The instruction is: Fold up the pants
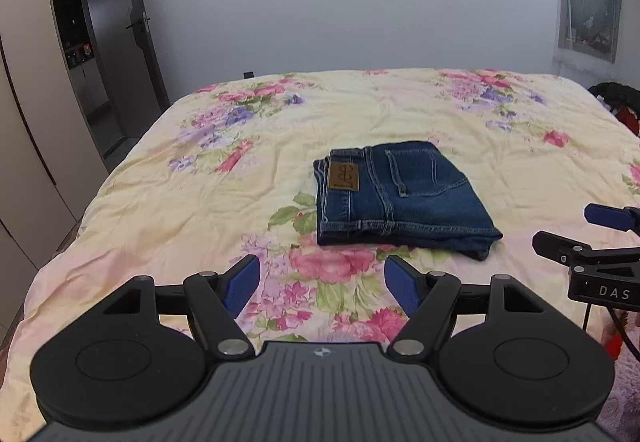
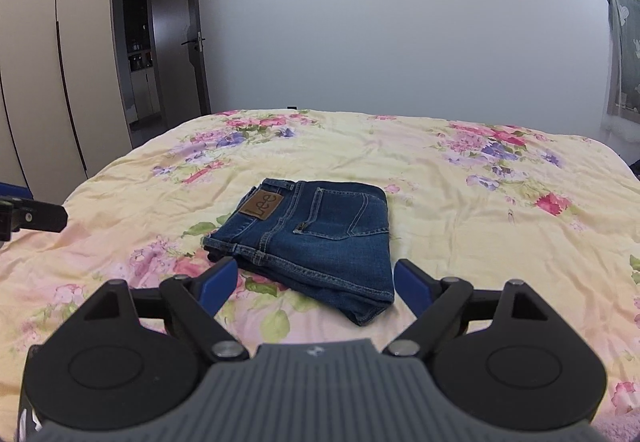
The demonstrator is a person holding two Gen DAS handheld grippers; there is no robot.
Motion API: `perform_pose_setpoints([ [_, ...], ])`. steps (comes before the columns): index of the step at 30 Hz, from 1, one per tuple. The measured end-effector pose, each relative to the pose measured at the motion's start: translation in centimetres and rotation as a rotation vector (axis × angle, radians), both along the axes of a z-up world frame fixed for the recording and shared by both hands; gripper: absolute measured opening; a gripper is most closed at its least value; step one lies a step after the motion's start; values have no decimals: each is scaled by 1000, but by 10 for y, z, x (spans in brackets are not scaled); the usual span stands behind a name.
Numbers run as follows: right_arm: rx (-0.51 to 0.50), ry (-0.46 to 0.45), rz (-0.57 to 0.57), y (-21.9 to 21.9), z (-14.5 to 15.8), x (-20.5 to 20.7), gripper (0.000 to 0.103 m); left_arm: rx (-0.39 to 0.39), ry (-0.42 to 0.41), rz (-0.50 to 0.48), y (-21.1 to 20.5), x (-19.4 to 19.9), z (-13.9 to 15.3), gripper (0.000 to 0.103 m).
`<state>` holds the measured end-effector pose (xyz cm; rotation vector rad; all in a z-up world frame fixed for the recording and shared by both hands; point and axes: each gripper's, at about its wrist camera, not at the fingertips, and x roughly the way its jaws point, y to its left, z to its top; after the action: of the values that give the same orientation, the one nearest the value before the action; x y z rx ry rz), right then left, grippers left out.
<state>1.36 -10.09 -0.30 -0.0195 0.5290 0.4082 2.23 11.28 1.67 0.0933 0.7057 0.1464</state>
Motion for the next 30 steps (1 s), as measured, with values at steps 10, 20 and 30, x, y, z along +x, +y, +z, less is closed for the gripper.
perform_pose_setpoints([
  [10,-23,55,10,2,-13,2,82,-21,56,-7,-13,12,-22,83],
  [20,-19,56,11,1,-11,1,82,-16,63,-19,-18,15,-23,83],
  [30,-15,48,11,1,-9,1,82,-7,68,-26,-20,17,-22,83],
])
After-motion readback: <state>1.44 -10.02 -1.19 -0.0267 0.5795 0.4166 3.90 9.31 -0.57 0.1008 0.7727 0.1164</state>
